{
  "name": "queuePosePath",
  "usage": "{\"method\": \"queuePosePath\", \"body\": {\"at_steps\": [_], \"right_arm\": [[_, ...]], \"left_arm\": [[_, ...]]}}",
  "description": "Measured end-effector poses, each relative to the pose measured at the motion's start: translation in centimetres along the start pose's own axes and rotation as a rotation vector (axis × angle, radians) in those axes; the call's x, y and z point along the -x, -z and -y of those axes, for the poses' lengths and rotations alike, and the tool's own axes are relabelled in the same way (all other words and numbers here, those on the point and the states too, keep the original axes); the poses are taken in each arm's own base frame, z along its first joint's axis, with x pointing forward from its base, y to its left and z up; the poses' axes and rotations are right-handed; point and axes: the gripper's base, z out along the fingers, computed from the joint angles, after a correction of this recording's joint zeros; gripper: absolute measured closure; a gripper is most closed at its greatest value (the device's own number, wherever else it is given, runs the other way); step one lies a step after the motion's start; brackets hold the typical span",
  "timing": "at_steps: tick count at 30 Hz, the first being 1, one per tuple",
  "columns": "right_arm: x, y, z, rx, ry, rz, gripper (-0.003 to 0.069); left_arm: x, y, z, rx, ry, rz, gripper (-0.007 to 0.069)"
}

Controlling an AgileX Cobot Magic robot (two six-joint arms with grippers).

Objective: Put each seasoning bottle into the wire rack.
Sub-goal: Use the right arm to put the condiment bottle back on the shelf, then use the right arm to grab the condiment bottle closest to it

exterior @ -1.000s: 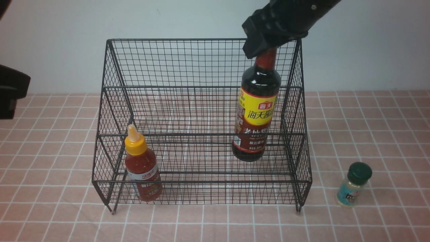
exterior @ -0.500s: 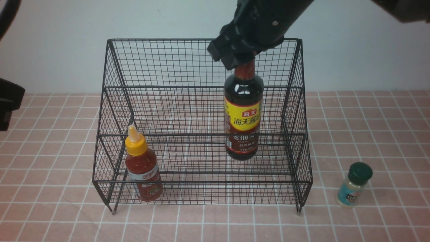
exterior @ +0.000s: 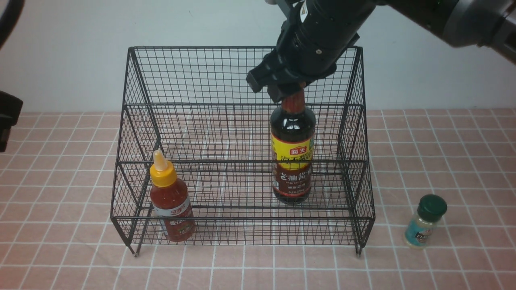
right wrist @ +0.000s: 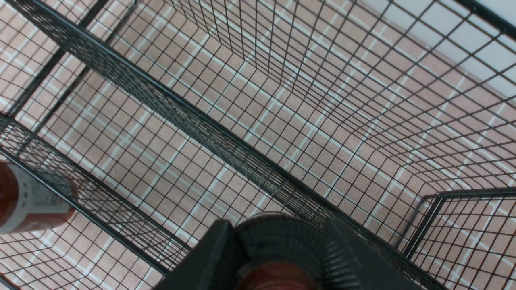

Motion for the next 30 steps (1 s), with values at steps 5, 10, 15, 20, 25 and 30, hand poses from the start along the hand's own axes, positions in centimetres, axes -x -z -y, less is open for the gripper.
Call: {"method": "queuePosePath", "body": {"at_steps": [5, 10, 15, 20, 25, 30], "right_arm": [[0.0, -0.2, 0.1, -0.016, 0.001, 0.003, 0.0389], [0.4, 0.1, 0.2, -0.029, -0.006, 0.031, 0.0314], [0.4, 0.2, 0.3, -0.034, -0.010, 0.040, 0.0209], [0.5, 3.0, 0.7, -0.067, -0.003, 0.097, 0.0181], [0.3, 8.8, 1.8, -0.144, -0.004, 0.220, 0.0176], [-1.2, 16.2, 3.3, -0.195, -0.035, 0.370, 0.0176]], "left_arm": [[0.0, 0.0, 0.0, 0.000, 0.000, 0.000, 0.0631], [0.0, 0.0, 0.0, 0.000, -0.001, 0.000, 0.0631], [0.0, 0.0, 0.0, 0.000, -0.001, 0.000, 0.0631], [0.0, 0.0, 0.0, 0.000, -0.001, 0.001, 0.0631], [0.0, 0.0, 0.0, 0.000, -0.001, 0.002, 0.0631], [0.1, 0.0, 0.0, 0.000, -0.001, 0.007, 0.0631]]}}
